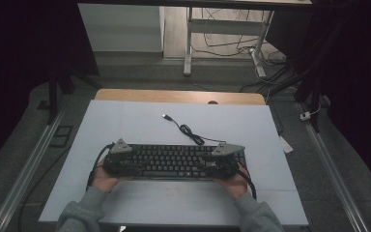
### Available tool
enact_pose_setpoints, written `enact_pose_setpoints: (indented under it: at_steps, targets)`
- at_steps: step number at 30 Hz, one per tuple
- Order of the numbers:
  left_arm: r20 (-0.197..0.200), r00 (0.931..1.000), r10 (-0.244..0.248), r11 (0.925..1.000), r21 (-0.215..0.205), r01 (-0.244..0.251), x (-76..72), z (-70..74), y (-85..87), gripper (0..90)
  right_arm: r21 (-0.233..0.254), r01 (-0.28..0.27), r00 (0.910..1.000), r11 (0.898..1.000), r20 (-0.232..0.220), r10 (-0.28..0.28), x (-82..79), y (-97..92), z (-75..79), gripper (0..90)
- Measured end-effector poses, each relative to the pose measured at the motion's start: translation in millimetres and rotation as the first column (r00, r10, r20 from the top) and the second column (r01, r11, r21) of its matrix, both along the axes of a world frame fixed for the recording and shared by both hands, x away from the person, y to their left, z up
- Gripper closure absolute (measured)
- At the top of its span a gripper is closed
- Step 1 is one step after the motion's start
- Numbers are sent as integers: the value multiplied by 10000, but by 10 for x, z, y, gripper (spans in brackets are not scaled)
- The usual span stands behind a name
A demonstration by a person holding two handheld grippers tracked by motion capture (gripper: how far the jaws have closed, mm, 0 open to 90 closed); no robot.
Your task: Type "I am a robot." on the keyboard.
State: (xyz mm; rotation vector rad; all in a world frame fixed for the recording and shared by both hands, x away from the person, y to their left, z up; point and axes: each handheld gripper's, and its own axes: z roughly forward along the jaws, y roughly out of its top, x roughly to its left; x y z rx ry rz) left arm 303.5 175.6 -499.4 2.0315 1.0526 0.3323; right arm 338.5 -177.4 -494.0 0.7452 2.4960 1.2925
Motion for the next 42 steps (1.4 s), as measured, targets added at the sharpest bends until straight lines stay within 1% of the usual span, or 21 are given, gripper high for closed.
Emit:
enact_pose_setpoints:
  at_steps: [3, 8, 9, 14, 17, 20, 24, 31, 36, 37, 39, 42]
  targets:
    - [-26, 10000, -40, 10000, 32, 40, 3, -6, -14, 321, -39, -190, 9998, 9998, -95, 190, -3, 62, 1, 669]
    - [-35, 10000, -36, 10000, 72, 36, 2, -11, -19, 320, -134, -691, 9971, 9975, -329, 686, 0, 181, -9, 874]
    - [-37, 10000, -24, 10000, 51, 25, 2, -11, -20, 320, -170, -784, 9963, 9968, -360, 778, 0, 212, -11, 895]
    - [-55, 10000, -35, 10000, 74, 35, 5, -15, -20, 319, -446, -1000, 9945, 9940, -354, 984, 14, 376, -26, 896]
    - [-55, 10000, -31, 10000, 76, 32, 5, -15, -20, 319, -607, -1076, 9935, 9923, -449, 1050, 31, 471, -73, 897]
    - [-64, 10000, -27, 10000, 61, 28, 5, -15, -17, 319, -828, -1084, 9935, 9906, -449, 1050, 45, 535, -114, 896]
    - [-86, 10000, -25, 10000, 71, 26, 7, -16, -17, 315, -847, -952, 9945, 9919, -524, 909, 73, 567, -146, 896]
    - [-152, 9999, -17, 9999, 106, 19, 12, -25, -28, 307, -891, -969, 9941, 9913, -584, 919, 92, 578, -178, 896]
    - [-145, 9999, -40, 9999, 124, 42, 14, -27, -28, 306, -1086, -1064, 9931, 9884, -606, 1002, 84, 610, -210, 896]
    - [-146, 9999, -36, 9999, 130, 38, 13, -27, -28, 306, -1049, -1057, 9932, 9888, -591, 999, 82, 616, -214, 896]
    - [-143, 9999, -26, 9999, 135, 28, 12, -28, -31, 304, -1284, -1042, 9935, 9862, -594, 972, 80, 626, -219, 897]
    - [-128, 9999, -52, 9999, 148, 54, 11, -27, -36, 303, -1251, -1034, 9936, 9867, -588, 967, 80, 625, -226, 897]
